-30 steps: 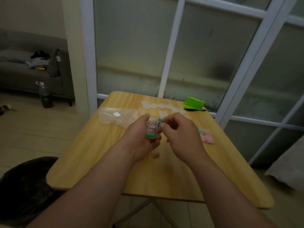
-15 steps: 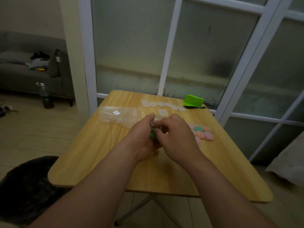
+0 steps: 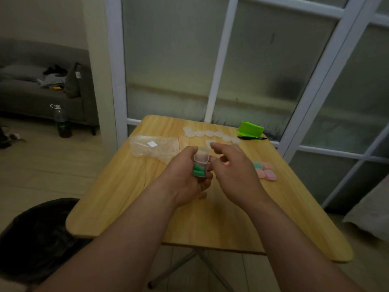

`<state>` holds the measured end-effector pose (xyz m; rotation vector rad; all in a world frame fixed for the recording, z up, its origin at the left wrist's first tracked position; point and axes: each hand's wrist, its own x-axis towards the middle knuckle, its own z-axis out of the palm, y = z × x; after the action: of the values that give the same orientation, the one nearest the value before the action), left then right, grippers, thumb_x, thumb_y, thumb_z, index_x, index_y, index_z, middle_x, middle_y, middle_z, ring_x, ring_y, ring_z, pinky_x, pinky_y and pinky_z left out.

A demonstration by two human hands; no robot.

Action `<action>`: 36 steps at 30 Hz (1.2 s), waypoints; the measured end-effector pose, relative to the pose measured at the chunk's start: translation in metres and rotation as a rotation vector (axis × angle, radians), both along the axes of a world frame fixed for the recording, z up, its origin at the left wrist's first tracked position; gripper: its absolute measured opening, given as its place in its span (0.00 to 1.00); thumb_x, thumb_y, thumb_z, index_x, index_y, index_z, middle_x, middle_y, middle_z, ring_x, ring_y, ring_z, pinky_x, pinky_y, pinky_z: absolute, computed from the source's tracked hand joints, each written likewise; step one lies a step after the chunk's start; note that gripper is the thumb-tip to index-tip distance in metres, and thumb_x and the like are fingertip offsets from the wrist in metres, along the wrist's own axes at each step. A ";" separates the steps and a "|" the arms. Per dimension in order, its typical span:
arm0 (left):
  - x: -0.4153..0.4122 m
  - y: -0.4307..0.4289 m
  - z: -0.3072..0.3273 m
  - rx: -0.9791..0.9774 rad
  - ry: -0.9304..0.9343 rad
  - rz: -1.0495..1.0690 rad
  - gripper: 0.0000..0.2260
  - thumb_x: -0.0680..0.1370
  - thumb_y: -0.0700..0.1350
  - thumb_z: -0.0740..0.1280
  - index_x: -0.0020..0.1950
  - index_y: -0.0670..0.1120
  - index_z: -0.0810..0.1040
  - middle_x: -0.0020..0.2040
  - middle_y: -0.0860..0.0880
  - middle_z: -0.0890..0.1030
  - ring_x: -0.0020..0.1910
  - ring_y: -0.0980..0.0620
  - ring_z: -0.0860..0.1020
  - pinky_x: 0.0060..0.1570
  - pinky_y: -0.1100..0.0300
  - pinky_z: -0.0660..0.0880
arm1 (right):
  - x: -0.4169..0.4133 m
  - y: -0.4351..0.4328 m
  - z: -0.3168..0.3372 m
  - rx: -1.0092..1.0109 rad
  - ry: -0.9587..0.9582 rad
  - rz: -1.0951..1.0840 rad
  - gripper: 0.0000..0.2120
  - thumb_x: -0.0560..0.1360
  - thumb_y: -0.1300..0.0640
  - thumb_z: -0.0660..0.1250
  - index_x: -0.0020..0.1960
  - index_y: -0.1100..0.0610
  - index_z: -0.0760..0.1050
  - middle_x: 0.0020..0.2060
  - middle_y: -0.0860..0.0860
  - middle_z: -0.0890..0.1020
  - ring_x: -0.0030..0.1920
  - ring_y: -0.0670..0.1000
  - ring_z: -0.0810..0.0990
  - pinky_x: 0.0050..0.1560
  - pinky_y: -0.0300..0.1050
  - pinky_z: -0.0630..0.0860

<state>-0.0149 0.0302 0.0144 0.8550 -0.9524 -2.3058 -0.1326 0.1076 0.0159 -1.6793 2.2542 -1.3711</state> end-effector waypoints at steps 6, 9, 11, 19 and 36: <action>0.004 -0.007 0.000 0.069 0.105 0.027 0.27 0.85 0.60 0.58 0.70 0.39 0.76 0.59 0.38 0.83 0.53 0.45 0.80 0.57 0.52 0.76 | 0.010 0.002 -0.002 -0.020 0.084 0.023 0.11 0.83 0.49 0.68 0.64 0.46 0.81 0.58 0.41 0.79 0.60 0.43 0.76 0.60 0.48 0.78; 0.006 -0.009 0.001 0.082 0.137 0.018 0.25 0.85 0.54 0.58 0.70 0.35 0.76 0.58 0.38 0.83 0.55 0.44 0.81 0.58 0.50 0.78 | 0.017 0.005 -0.006 0.005 0.178 0.055 0.10 0.80 0.48 0.71 0.61 0.44 0.81 0.56 0.40 0.81 0.60 0.42 0.75 0.59 0.44 0.75; 0.005 -0.006 0.000 0.039 0.110 -0.012 0.23 0.83 0.49 0.60 0.69 0.34 0.76 0.56 0.40 0.77 0.54 0.43 0.75 0.55 0.50 0.74 | 0.021 0.007 -0.008 0.049 0.192 0.087 0.13 0.78 0.51 0.73 0.62 0.45 0.80 0.54 0.40 0.80 0.57 0.42 0.74 0.56 0.44 0.76; 0.008 -0.003 -0.002 -0.124 0.094 -0.137 0.18 0.85 0.42 0.58 0.70 0.35 0.76 0.56 0.37 0.83 0.47 0.45 0.83 0.46 0.52 0.79 | 0.007 0.006 -0.013 0.032 -0.008 0.112 0.20 0.76 0.52 0.76 0.61 0.41 0.69 0.55 0.44 0.82 0.53 0.46 0.83 0.52 0.54 0.84; -0.037 0.040 0.004 -0.267 0.084 0.018 0.15 0.86 0.37 0.60 0.72 0.37 0.74 0.61 0.36 0.82 0.52 0.46 0.85 0.46 0.57 0.85 | -0.011 0.051 -0.008 -0.004 0.236 -0.211 0.10 0.77 0.42 0.70 0.55 0.44 0.76 0.47 0.39 0.78 0.51 0.44 0.74 0.53 0.49 0.75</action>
<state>-0.0523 0.0703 0.0187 0.6482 -1.1765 -2.1187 -0.1440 0.1582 0.0077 -1.7293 2.6266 -1.2711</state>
